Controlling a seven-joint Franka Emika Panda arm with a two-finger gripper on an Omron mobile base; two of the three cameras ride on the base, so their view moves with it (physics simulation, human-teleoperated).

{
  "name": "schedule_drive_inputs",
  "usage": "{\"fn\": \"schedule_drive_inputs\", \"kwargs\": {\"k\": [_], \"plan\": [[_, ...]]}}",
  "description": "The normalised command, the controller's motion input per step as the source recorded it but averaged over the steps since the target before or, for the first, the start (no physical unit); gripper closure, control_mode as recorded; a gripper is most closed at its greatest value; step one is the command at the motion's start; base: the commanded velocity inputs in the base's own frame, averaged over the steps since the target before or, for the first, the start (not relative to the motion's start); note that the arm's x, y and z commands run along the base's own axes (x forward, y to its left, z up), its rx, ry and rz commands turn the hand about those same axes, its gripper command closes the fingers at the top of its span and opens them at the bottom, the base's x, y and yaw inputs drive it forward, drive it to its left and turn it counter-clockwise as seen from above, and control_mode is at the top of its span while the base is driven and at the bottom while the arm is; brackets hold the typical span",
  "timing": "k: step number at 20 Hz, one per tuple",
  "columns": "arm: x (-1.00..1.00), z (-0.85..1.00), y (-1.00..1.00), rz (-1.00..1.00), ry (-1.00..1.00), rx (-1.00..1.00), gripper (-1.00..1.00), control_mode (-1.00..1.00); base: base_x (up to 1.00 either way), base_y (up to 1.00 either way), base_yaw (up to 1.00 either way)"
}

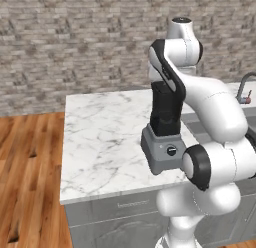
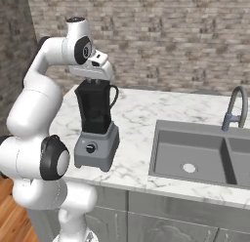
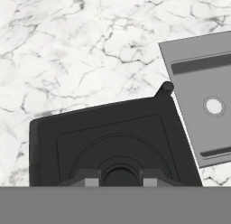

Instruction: Open the blender lid, put the kiwi in the blender, close the lid, and start the blender.

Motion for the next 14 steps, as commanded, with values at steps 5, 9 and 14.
{"fn": "schedule_drive_inputs", "kwargs": {"k": [5, 9, 14], "plan": [[0.03, -0.21, 0.01, 0.0, 0.04, 0.02, 1.0, -1.0, 0.0, 0.0, 0.0], [0.0, -0.26, 0.02, 0.0, 0.01, 0.06, 1.0, -1.0, 0.0, 0.0, 0.0], [-0.04, 0.0, 0.1, 0.0, 0.0, 0.01, 1.0, -1.0, 0.0, 0.0, 0.0]]}}
